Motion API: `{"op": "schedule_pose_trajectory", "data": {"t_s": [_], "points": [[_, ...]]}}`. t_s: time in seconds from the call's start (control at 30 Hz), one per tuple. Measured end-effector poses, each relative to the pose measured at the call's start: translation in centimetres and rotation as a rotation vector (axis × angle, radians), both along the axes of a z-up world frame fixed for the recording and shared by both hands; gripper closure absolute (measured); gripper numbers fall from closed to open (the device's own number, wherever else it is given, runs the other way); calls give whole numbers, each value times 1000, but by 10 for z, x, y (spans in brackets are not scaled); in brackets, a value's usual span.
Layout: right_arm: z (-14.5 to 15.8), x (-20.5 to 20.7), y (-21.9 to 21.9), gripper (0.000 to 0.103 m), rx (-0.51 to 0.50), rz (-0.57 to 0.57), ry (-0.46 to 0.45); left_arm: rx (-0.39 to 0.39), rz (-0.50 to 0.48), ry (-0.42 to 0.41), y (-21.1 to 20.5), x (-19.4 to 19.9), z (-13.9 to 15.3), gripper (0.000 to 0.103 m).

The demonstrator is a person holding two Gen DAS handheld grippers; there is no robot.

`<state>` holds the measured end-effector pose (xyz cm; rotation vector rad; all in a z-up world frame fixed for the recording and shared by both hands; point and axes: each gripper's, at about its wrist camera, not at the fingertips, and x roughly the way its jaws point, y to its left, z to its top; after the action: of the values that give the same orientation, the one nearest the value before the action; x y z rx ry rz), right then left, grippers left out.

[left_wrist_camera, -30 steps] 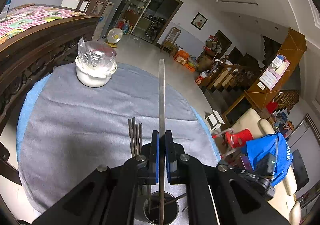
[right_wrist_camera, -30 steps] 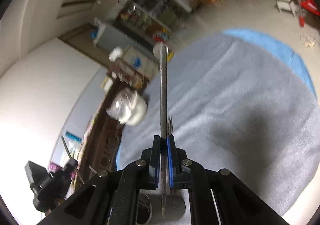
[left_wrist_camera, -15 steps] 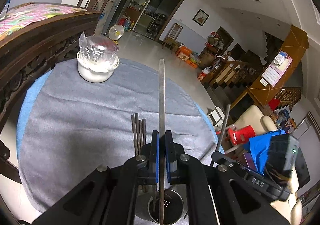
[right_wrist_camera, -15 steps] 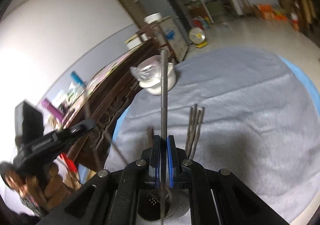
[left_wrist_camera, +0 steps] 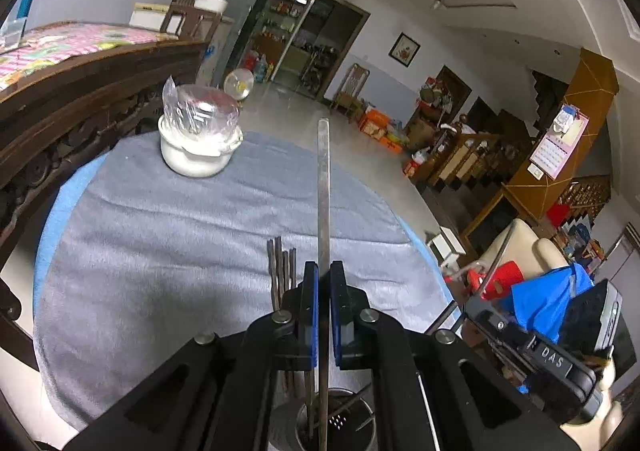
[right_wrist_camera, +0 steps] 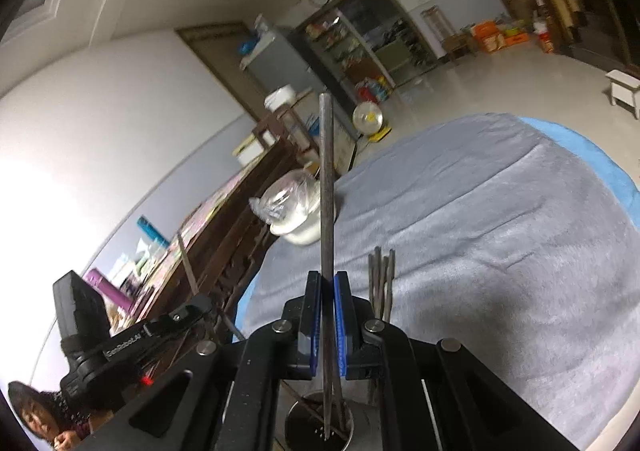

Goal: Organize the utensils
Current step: 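Open the left gripper to release its rod into the grey holder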

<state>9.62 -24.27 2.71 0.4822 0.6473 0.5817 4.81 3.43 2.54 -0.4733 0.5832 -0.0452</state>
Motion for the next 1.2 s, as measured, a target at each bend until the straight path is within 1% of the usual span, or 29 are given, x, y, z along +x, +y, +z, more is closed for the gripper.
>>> {"op": "schedule_pose_trajectory", "data": {"t_s": [0.07,0.2,0.27,0.33,0.5,0.67,0.83,1.0,1.07,1.1,1.13,1.2], "points": [[-4,-5,2,96,-3,-2,-2,20,9,-11,-5,-3,-1,98],[-6,-17,17,96,-70,8,-38,50,-7,-9,-13,-2,-3,97],[-6,-23,20,96,-95,-6,-64,70,-16,-14,-19,-4,-4,97],[-8,-23,22,96,-102,-4,-61,102,-24,-19,-25,-6,-5,97],[-16,-25,24,96,-117,-7,-47,143,-57,-24,-35,-7,-10,97],[-24,-23,28,96,-130,10,-26,117,-77,0,-30,4,-17,97],[-30,-20,29,96,-120,18,-9,108,-81,20,-23,10,-21,97],[-31,-19,30,96,-123,22,-11,99,-85,28,-16,12,-21,98],[-32,-19,30,96,-122,23,-9,108,-117,36,-16,10,-17,98],[-32,-18,30,96,-123,26,-7,122,-151,49,-16,8,-14,98],[-31,-18,30,96,-127,26,-10,138,-189,63,-15,6,-13,95],[-30,-17,31,96,-131,29,-11,180,-250,89,-13,-2,-12,84]]}}
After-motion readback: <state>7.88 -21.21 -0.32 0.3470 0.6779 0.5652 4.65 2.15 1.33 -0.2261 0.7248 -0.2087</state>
